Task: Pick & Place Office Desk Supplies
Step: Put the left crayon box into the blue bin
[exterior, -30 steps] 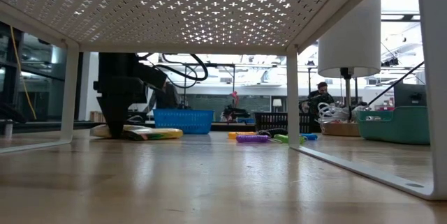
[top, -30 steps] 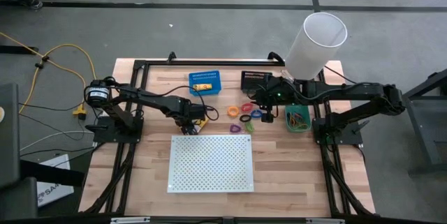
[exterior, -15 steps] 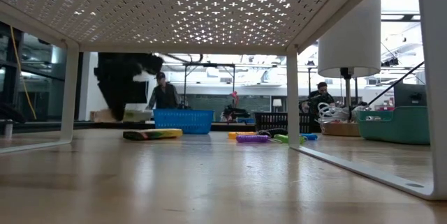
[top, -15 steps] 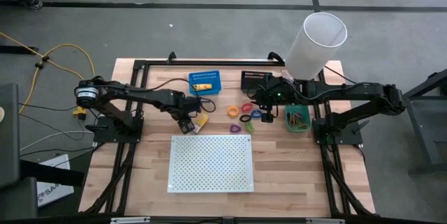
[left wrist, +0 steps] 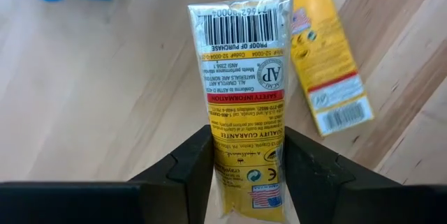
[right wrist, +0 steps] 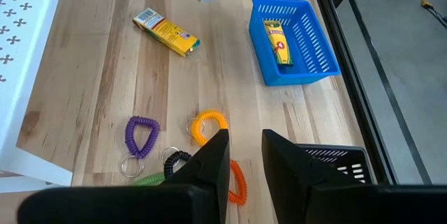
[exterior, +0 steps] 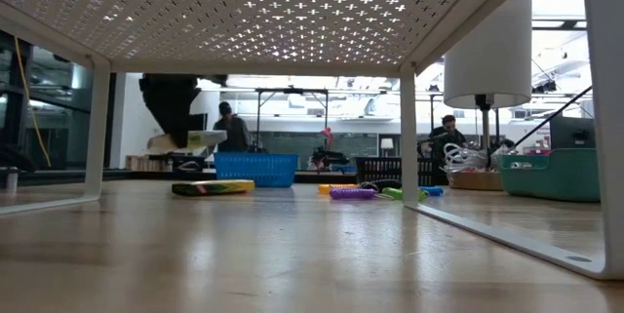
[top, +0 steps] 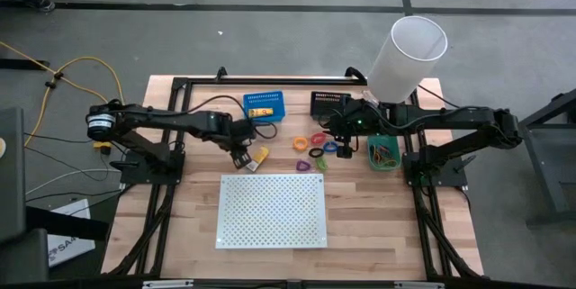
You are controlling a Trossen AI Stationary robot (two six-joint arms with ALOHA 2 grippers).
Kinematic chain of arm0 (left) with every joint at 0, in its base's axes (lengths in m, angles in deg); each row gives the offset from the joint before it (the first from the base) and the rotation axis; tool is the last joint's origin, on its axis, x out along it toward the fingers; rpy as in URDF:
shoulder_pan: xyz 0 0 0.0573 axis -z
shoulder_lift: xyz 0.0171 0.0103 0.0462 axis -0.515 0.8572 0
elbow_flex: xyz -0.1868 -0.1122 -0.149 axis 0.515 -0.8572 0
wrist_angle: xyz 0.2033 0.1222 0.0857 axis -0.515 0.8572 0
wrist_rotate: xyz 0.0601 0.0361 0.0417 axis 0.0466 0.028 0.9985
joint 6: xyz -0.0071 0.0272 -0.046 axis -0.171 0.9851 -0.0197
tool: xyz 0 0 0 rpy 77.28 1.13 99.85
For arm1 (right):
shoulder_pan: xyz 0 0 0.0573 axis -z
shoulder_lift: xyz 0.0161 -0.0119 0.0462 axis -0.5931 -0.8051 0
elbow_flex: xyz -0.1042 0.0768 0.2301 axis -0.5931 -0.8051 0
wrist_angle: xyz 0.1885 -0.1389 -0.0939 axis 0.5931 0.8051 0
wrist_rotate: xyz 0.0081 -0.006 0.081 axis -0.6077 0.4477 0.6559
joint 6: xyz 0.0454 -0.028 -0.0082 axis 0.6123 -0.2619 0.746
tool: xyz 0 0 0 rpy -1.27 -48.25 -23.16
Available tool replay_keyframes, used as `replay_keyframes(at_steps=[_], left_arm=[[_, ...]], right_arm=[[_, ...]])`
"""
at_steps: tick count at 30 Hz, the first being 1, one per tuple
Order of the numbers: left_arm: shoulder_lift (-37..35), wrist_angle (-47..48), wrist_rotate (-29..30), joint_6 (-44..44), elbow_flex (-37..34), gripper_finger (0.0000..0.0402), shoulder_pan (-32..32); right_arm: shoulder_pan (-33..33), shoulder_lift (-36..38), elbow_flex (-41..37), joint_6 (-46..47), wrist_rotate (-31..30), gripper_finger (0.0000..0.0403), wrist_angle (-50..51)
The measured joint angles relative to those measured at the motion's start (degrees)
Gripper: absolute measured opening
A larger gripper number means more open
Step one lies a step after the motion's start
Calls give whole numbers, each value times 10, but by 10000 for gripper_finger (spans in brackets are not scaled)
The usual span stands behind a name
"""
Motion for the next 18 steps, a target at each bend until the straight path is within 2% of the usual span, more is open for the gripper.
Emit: replay_keyframes(at_steps=[5,18], left_arm=[[-8,-19,-3,32,1,149,-23],[-69,-62,-66,160,1,149,-151]], right_arm=[[0,0,0,0,0,74,0],[0,0,0,0,0,74,0]])
